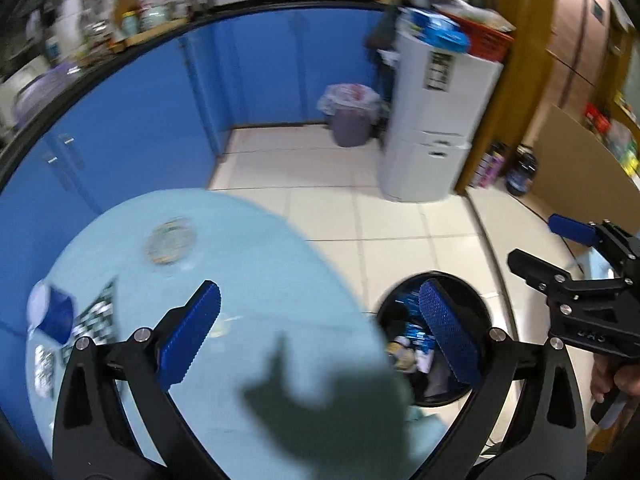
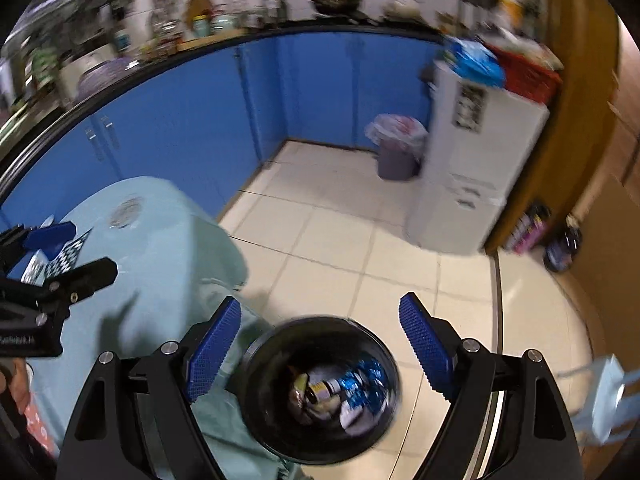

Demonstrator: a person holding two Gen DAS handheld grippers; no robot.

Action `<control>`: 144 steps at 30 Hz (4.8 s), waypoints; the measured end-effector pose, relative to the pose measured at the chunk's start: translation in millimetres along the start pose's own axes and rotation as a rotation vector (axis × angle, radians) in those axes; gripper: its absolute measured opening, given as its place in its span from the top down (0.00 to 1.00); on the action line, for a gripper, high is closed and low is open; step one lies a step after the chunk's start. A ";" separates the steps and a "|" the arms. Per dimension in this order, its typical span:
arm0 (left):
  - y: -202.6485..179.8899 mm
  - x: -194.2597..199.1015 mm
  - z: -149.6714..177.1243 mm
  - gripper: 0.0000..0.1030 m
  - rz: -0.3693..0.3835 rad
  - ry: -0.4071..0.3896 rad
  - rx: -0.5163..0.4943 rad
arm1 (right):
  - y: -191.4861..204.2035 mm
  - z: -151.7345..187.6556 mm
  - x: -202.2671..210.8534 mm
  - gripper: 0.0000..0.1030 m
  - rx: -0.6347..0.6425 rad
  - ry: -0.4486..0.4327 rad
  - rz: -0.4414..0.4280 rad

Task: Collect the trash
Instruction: 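Move both open tools back over the table, then grasp the white medicine boxes with the left tool, then grasp the clear round plastic plate by its rim with the right tool, then carry the white medicine boxes and clear plate over the black bin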

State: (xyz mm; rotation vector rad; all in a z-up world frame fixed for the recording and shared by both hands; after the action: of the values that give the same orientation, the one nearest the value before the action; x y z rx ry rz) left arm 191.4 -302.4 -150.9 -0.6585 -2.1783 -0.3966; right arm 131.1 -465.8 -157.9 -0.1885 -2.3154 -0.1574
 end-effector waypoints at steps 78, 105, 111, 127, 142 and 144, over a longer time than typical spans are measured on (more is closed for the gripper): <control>299.1 59.1 232.1 0.70 -0.360 0.109 0.556 | 286.1 -71.3 -173.8 0.16 0.357 0.186 -0.293; 309.6 62.1 213.3 0.70 -0.349 0.076 0.567 | 267.2 -59.5 -196.2 0.17 0.315 0.251 -0.238; 300.7 64.2 205.1 0.70 -0.338 0.068 0.547 | 264.0 -54.0 -158.8 0.17 0.331 0.213 -0.257; 213.0 60.9 139.2 0.70 -0.246 0.021 0.359 | 181.8 -33.2 -68.5 0.17 0.299 0.134 -0.195; 75.3 27.8 54.5 0.70 -0.081 -0.008 0.089 | 42.3 1.7 -32.3 0.16 0.111 0.135 -0.086; 50.2 20.6 43.6 0.70 -0.040 -0.007 0.053 | 25.2 9.1 -31.1 0.16 0.078 0.144 -0.073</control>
State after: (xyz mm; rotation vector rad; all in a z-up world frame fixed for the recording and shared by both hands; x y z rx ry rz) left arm 182.5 -233.9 -159.0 -0.5892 -2.2039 -0.3568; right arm 150.2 -442.2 -185.4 -0.0514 -2.1819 -0.1139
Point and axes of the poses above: each gripper's, at about its wrist camera, not at the fingertips, and x roughly against the way its jaws point, y to its left, z to its underside, the point moved 9 cm from there along -x, roughly the way its jaws point, and after that the axes turned 3 degrees about -x, right-handed, at the moved point
